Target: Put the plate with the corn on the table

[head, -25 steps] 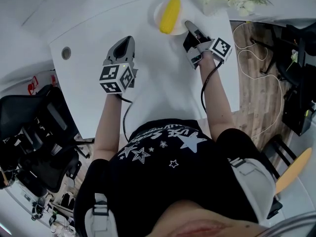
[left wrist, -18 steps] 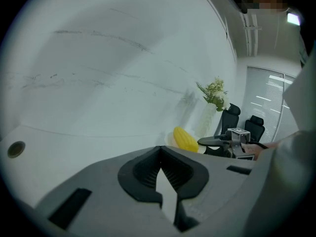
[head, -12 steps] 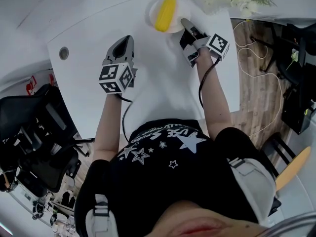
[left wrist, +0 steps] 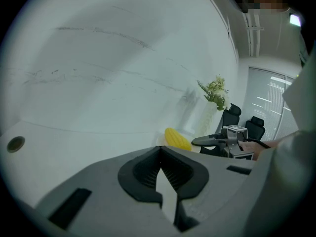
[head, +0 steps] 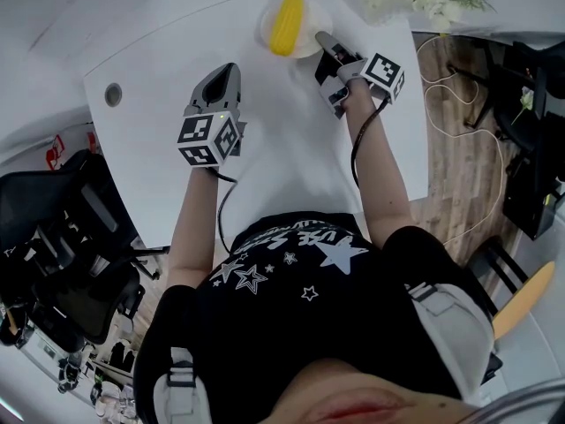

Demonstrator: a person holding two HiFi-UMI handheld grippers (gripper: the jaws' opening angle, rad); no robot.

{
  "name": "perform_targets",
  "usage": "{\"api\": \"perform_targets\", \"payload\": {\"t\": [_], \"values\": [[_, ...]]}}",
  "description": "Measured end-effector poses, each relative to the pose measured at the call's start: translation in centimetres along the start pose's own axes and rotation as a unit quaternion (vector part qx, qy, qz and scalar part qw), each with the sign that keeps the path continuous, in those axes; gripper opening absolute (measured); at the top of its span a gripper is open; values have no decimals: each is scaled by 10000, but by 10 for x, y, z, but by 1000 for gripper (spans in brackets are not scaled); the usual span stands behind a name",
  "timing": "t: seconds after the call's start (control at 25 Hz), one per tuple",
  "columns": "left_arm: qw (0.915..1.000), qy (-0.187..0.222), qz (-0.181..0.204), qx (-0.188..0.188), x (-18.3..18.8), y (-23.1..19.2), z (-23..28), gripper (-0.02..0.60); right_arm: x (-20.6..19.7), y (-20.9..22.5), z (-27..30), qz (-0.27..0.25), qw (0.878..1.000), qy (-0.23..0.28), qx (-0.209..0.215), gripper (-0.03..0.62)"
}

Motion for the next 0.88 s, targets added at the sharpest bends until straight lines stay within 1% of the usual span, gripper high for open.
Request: {"api": "perform_targets", "payload": {"t": [0.24, 0.44, 0.6, 0.76, 0.84, 0.88], "values": [[10000, -24, -25, -24, -2, 6, 0, 8, 0, 2, -1, 13, 9996, 4, -296, 31], [10000, -37, -49, -34, -1, 8, 0, 8, 1, 6, -1, -21, 9971, 120, -747, 23], [9999, -73, -89, -60, -3, 11, -2, 8, -3, 9, -2, 288, 9938, 164, -1062, 23], [9998, -89, -131, -105, -4, 15, -5, 8, -5, 8, -2, 92, 9912, 181, -1306, 23], [9998, -98, -143, -123, -4, 15, -7, 8, -7, 5, 0, 1, 9910, 149, -1331, 23], [9997, -106, -155, -128, -5, 15, -9, 8, -9, 3, 1, -37, 9913, 135, -1308, 42]]}}
Point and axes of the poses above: the fingertips, and each gripper's own axes: z forward along the fingers, y to its right, x out of its top, the point moved 4 cm from there along -z, backward along the fingers, and after that the axes turned 10 degrees about y, right-handed, at the moved point
